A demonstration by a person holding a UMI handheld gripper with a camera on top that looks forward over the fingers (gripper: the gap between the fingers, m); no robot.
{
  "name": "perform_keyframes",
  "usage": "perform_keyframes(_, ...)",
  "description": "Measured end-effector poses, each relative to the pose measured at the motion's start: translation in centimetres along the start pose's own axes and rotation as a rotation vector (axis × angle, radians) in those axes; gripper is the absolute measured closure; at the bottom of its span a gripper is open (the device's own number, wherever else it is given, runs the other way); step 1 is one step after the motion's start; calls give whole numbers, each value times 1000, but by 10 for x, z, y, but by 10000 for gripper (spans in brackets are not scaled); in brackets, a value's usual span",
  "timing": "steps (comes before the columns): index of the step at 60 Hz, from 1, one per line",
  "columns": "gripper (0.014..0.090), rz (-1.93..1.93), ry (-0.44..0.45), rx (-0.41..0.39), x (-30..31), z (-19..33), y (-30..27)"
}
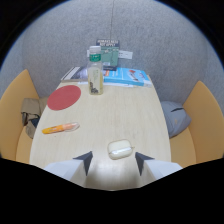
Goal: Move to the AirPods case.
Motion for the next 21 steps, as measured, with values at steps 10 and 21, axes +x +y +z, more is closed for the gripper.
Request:
perform_keyframes(10, 177, 3, 3, -2, 2, 11, -6)
perform_keyframes(21, 179, 14, 2, -5, 3, 11, -5)
